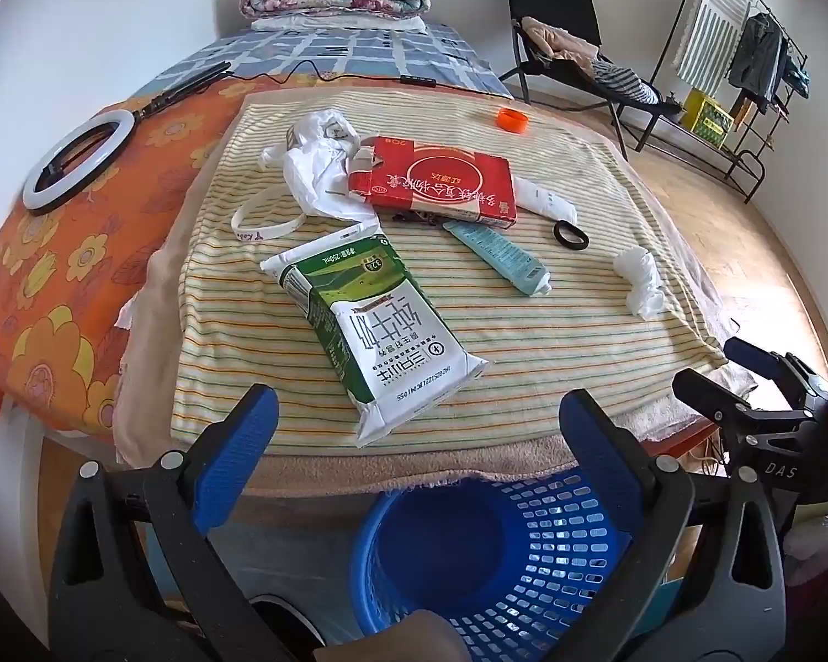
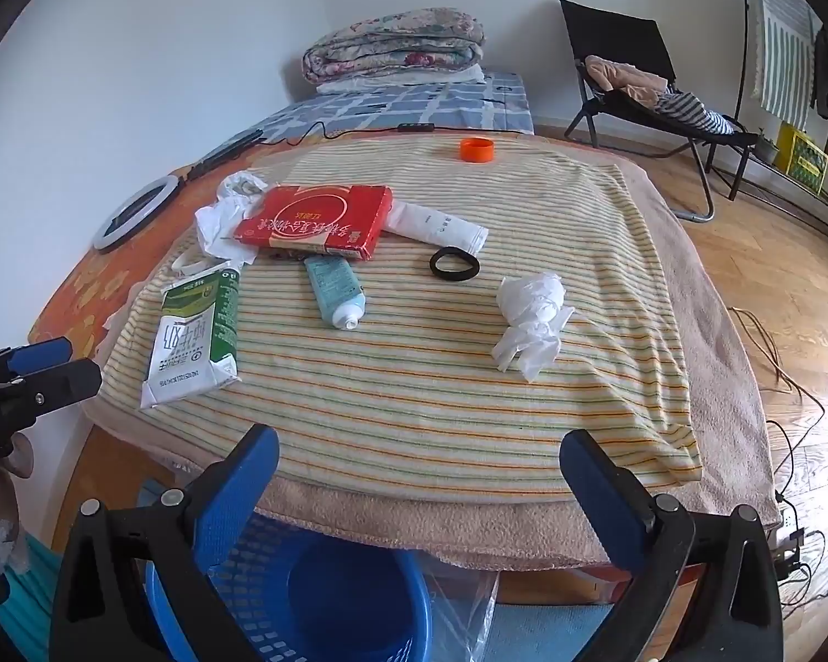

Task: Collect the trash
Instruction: 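Reach both tools toward the milk carton and the white tissue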

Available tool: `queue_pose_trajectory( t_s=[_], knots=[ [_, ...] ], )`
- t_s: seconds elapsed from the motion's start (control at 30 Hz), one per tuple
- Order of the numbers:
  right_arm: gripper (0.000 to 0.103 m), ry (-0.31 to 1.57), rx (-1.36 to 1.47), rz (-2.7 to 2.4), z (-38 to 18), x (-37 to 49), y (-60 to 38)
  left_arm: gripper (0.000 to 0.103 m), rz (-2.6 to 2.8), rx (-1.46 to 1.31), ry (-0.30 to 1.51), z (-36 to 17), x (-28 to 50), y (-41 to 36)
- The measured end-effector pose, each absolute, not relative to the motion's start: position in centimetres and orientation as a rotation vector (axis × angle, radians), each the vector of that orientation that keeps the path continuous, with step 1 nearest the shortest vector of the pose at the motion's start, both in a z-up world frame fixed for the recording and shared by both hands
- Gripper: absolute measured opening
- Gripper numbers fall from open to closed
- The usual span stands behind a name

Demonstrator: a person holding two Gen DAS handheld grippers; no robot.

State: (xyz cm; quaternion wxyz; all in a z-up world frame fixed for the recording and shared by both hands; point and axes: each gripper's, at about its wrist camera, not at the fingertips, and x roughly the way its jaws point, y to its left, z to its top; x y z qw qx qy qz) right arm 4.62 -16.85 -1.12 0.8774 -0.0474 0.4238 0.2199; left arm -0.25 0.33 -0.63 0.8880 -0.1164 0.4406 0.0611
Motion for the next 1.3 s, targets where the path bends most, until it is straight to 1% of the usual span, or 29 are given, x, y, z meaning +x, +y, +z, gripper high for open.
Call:
queue_pose_trajectory(
  t_s=[1.3],
  knots=[
    [0.103, 0.946, -0.06, 0.459, -2.2, 5.1, -17.0, 0.103, 0.129, -0.229, 0.932, -1.5, -0.1, -0.5]
  ],
)
